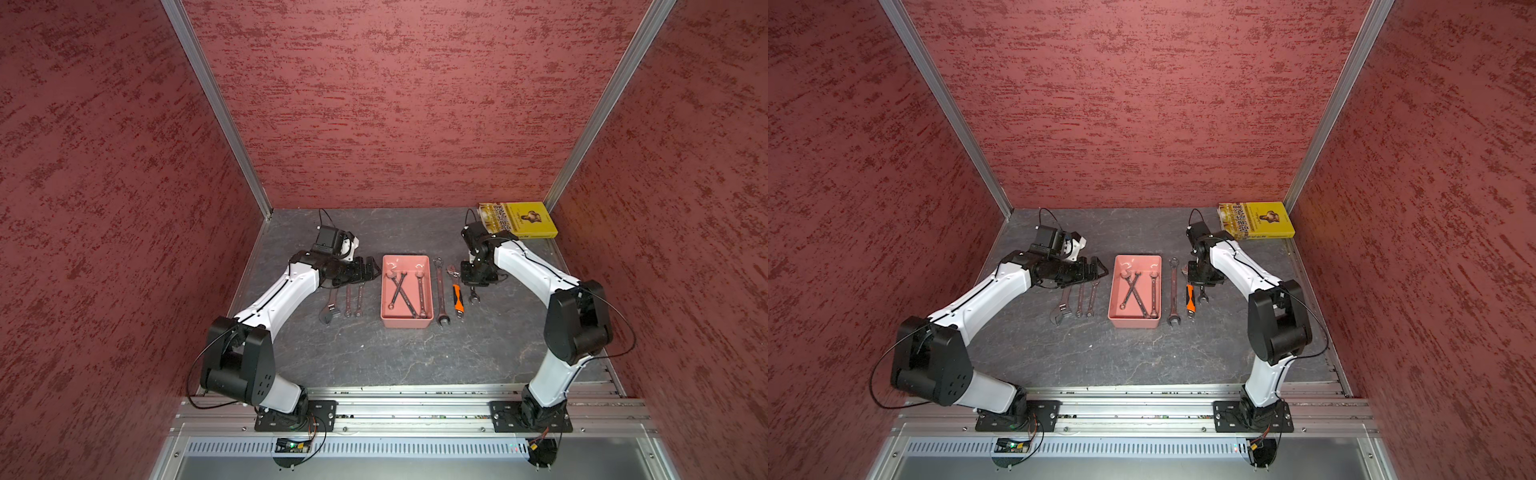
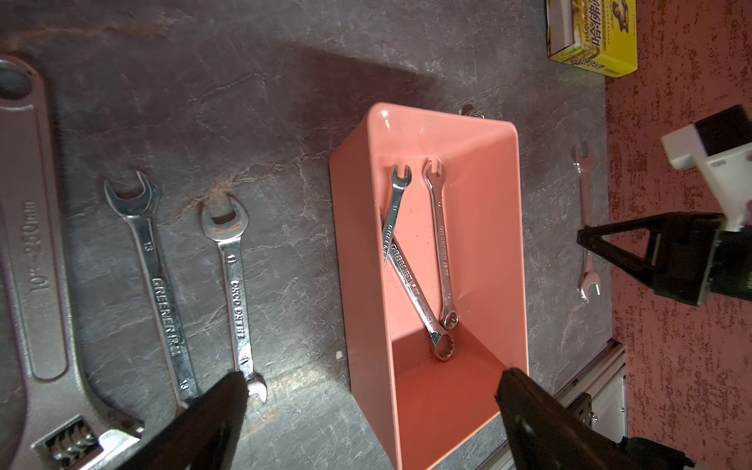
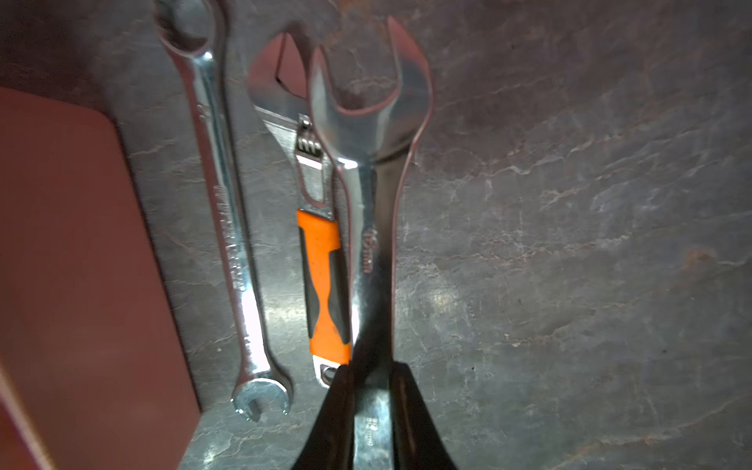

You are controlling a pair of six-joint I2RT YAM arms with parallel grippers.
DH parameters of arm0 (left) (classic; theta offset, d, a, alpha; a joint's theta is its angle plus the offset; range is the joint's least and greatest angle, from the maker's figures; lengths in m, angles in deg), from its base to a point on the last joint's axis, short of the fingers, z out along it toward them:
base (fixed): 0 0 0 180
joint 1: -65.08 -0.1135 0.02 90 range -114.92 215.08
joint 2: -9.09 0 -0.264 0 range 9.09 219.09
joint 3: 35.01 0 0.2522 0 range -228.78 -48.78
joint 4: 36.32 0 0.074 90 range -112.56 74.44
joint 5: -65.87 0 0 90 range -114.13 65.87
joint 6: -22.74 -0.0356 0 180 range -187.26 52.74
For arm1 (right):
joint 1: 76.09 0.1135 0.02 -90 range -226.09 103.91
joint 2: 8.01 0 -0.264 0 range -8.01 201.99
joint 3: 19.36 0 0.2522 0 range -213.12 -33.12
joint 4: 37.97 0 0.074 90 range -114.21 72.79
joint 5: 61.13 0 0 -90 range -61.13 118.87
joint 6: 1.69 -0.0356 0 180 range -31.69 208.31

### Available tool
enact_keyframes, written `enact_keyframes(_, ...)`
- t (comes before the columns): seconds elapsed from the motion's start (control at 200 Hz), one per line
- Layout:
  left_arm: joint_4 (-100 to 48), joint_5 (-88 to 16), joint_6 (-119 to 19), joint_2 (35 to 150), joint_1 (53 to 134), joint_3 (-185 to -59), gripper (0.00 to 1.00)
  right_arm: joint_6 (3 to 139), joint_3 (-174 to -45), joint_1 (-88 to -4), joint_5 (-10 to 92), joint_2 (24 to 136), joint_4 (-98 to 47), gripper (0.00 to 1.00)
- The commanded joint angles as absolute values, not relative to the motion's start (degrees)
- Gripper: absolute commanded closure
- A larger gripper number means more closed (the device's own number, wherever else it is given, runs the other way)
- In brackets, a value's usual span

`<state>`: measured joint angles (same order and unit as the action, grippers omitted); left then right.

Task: Take out the wrench from the storage box
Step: Place the wrench at the center of the board.

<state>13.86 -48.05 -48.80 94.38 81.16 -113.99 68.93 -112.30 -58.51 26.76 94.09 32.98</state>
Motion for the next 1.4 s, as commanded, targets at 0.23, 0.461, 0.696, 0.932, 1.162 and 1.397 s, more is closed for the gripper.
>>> enact_keyframes(0.23,16.5,-45.3,-48.0,95.3,82.6,-117.0,0.00,71.6,-106.7,-62.0,31.1,97.6,20.6,1.00)
enact_keyframes(0.461,17.4,-44.6,-48.4,95.4,82.6,-117.0,0.00,72.0,-105.8,-62.6,31.4,100.6,18.5,1.00)
enact_keyframes(0.696,18.0,-44.3,-49.1,95.1,82.5,-116.7,0.00,72.3,-105.4,-62.6,31.1,102.2,18.2,0.80)
enact_keyframes(0.932,17.8,-44.7,-49.2,95.0,82.4,-116.7,0.00,72.6,-107.0,-62.6,30.4,99.9,20.6,0.61)
enact_keyframes(1.162,17.3,-44.3,-48.4,95.2,84.4,-117.8,0.00,72.4,-111.9,-60.7,31.4,94.4,25.7,0.59)
enact_keyframes(1.397,17.0,-41.6,-48.1,97.0,89.3,-120.2,0.00,70.4,-112.8,-58.4,35.5,88.2,26.2,0.52)
